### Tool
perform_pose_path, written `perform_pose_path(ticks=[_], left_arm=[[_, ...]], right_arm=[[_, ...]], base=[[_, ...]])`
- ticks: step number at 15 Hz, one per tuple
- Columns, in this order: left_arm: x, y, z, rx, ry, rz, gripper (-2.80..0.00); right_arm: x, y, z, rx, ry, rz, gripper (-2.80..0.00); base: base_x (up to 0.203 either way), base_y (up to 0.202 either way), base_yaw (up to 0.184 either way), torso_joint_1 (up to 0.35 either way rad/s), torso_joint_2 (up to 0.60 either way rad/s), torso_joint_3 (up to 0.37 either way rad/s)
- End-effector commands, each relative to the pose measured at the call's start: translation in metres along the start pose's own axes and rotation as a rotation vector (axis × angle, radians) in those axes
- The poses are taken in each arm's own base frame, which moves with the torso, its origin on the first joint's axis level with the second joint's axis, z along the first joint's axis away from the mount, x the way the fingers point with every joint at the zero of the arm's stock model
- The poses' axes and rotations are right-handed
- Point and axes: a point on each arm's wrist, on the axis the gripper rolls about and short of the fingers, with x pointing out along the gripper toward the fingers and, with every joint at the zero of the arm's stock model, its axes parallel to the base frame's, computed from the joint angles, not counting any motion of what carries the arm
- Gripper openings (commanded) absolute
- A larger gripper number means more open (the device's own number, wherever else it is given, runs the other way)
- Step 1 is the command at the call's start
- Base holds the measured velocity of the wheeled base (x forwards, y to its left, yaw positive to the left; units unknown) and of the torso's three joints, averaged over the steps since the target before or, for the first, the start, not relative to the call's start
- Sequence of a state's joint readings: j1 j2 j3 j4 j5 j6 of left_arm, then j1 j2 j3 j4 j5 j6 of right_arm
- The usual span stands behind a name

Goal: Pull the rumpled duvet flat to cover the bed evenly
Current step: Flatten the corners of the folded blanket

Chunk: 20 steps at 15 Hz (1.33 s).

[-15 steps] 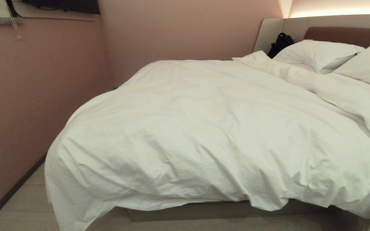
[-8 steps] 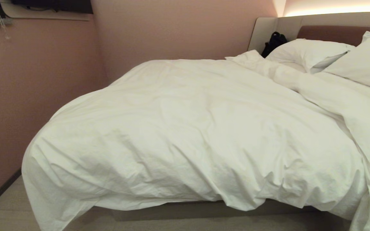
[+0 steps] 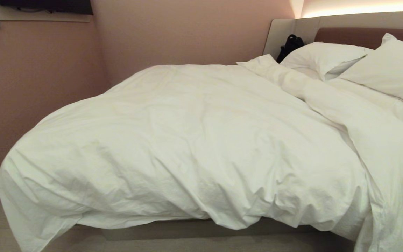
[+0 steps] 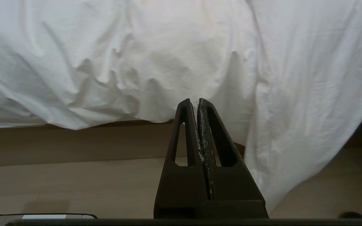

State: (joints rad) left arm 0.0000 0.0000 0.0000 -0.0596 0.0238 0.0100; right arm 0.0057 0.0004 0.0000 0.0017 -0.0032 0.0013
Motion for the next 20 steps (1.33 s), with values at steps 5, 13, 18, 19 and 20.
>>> perform_pose_path(ticks=[5,13,18,19,20], left_arm=[[0.0000,0.0000,0.0000,0.002,0.000,0.001,-2.80],[0.0000,0.0000,0.0000,0.001,0.000,0.002,-2.80],[0.0000,0.0000,0.0002,-0.004,-0.002,0.001,-2.80],[0.0000,0.0000,0.0002,-0.005,-0.002,0.002,-2.80],[0.0000,0.0000,0.0002,-0.004,-0.002,0.001,-2.80]], right_arm=[[0.0000,0.0000,0.0000,0.000,-0.001,0.001,-2.80],[0.0000,0.0000,0.0000,0.000,-0.001,0.001,-2.80],[0.0000,0.0000,0.0000,0.000,-0.001,-0.001,-2.80],[0.0000,0.0000,0.0000,0.000,-0.001,0.000,-2.80],[0.0000,0.0000,0.0000,0.000,-0.001,0.001,-2.80]], base=[[0.000,-0.194,-0.001,0.005,0.00,0.001],[0.000,-0.193,0.000,0.000,0.00,0.003],[0.000,-0.172,0.001,0.001,0.00,0.004],[0.000,-0.058,-0.007,-0.002,0.01,0.002],[0.000,0.000,0.000,0.000,0.00,0.000]])
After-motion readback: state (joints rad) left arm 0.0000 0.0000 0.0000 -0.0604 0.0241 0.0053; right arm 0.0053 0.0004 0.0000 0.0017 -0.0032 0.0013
